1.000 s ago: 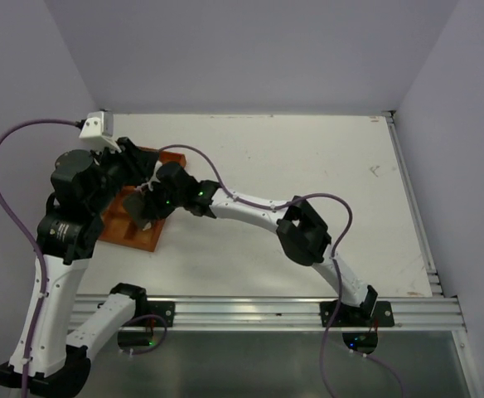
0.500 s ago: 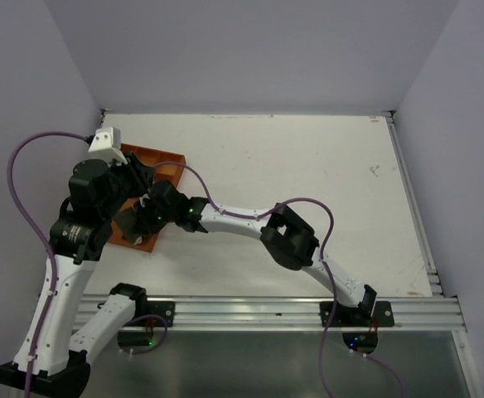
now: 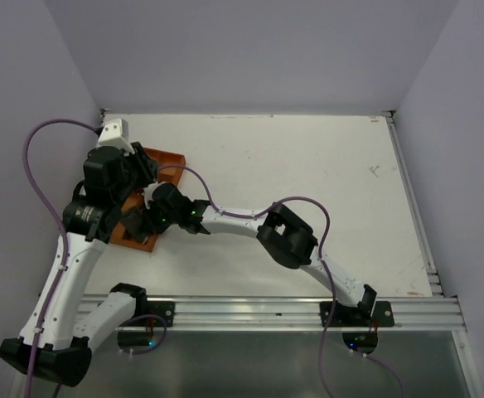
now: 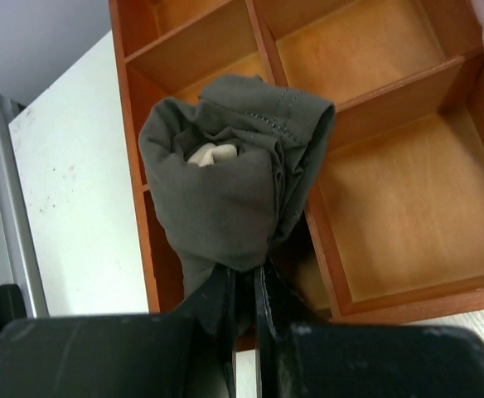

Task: Roll the underwear
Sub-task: Place the rolled underwear into the container

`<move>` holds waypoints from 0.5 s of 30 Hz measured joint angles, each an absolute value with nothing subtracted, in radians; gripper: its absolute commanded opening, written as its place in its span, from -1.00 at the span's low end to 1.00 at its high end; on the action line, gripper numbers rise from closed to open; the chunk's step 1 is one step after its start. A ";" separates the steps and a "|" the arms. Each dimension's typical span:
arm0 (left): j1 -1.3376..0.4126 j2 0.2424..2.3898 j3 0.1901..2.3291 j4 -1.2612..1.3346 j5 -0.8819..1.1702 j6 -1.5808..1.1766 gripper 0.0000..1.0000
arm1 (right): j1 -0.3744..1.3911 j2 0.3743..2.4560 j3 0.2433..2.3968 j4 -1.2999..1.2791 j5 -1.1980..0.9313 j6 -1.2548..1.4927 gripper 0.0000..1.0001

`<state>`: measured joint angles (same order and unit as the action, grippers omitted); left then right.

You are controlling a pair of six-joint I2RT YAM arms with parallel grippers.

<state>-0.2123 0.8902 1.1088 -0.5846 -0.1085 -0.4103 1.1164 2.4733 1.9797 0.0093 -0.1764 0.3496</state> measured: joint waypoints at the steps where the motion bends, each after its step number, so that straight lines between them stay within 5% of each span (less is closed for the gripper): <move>1: -0.212 0.904 1.109 -0.579 -0.109 -0.414 -0.19 | 1.116 2.473 1.978 0.013 -0.175 0.344 -1.00; 7: -0.203 1.016 1.179 -0.545 -0.071 -0.459 -0.22 | 1.116 2.473 1.978 0.015 -0.176 0.299 -0.82; 11: -0.202 1.034 1.192 -0.518 -0.053 -0.473 -0.19 | 1.116 2.473 1.978 0.018 -0.181 0.284 -0.26; 15: -0.197 1.035 1.192 -0.511 -0.050 -0.479 -0.18 | 1.116 2.472 1.978 0.028 -0.199 0.269 -0.10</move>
<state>-0.1970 1.0348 1.1923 -0.5114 -0.0502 -0.4793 1.1156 2.4722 1.9778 0.0284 -0.1986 0.2687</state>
